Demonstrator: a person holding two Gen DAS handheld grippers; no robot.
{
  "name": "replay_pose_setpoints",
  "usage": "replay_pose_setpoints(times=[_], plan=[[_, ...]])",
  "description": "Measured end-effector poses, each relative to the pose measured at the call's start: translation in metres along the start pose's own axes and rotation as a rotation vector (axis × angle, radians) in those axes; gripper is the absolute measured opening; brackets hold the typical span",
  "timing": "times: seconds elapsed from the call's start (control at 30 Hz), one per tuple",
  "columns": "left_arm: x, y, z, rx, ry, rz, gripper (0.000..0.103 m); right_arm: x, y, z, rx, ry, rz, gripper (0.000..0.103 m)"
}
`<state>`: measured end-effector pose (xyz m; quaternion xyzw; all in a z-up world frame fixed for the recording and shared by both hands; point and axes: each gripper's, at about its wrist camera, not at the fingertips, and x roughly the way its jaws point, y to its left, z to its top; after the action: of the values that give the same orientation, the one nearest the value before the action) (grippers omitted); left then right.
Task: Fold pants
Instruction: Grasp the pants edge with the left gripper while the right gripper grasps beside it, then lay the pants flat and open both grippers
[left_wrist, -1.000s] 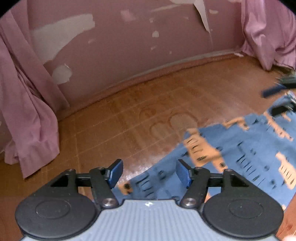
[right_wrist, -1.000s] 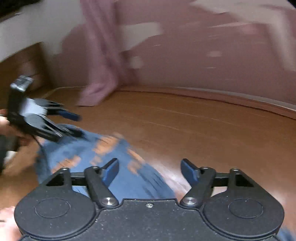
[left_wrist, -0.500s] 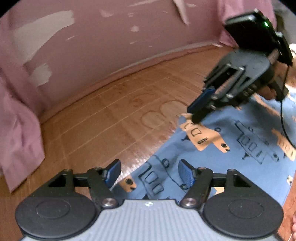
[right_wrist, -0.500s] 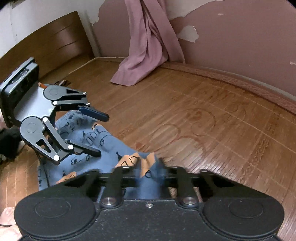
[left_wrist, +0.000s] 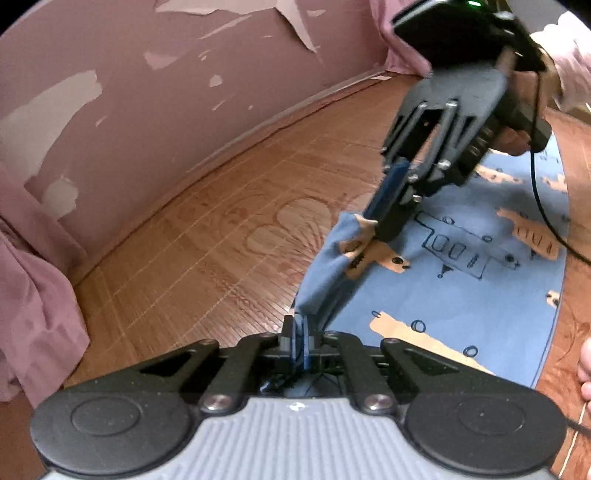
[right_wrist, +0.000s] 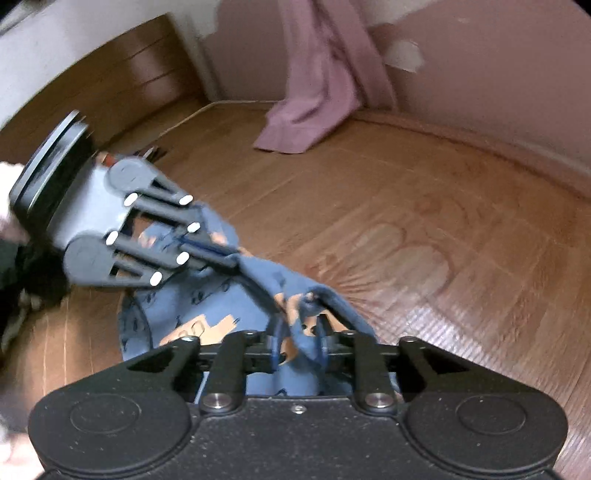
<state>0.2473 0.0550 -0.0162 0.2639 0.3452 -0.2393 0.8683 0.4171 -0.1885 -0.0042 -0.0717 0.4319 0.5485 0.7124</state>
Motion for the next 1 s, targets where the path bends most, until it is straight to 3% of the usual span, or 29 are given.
replay_pose_setpoints(times=[0.13,0.23,0.27,0.3,0.33,0.37,0.5,0.7,0.73,0.83,0.9,1.0], plan=[[-0.003,-0.002,0.001,-0.004,-0.009,0.021,0.006,0.005,-0.015,0.009,0.109,-0.011,0.013,0.029],[-0.01,-0.004,-0.001,-0.029,-0.034,0.057,0.023,0.012,-0.022,0.017,0.16,-0.012,0.028,0.029],[-0.015,-0.005,-0.002,-0.036,-0.051,0.071,0.034,0.014,-0.023,0.019,0.179,-0.019,0.033,0.029],[-0.02,-0.006,-0.004,-0.044,-0.07,0.075,0.037,0.015,-0.025,0.021,0.203,-0.027,0.037,0.026],[-0.025,-0.007,-0.006,-0.056,-0.085,0.066,0.037,0.017,-0.027,0.023,0.22,-0.029,0.022,0.006],[-0.027,-0.008,-0.007,-0.068,-0.085,0.039,0.037,0.018,-0.027,0.025,0.222,-0.021,-0.007,0.002],[-0.021,-0.01,-0.017,-0.113,0.018,-0.113,0.035,0.017,-0.025,0.029,0.163,-0.035,-0.105,0.001],[-0.028,0.003,-0.037,-0.249,0.044,-0.15,0.037,0.03,-0.019,0.035,0.032,-0.032,-0.249,0.001],[-0.031,0.002,-0.039,-0.248,0.042,-0.146,0.038,0.034,-0.019,0.031,0.019,-0.018,-0.257,0.003],[-0.035,-0.001,-0.037,-0.247,0.066,-0.124,0.043,0.024,-0.018,0.029,0.021,-0.045,-0.299,0.037],[-0.034,0.003,-0.029,-0.277,0.086,-0.115,0.048,-0.002,-0.016,0.024,0.025,-0.08,-0.324,0.04],[-0.038,0.006,-0.018,-0.352,0.037,-0.136,0.056,-0.05,-0.003,-0.003,0.047,-0.102,-0.364,0.047]])
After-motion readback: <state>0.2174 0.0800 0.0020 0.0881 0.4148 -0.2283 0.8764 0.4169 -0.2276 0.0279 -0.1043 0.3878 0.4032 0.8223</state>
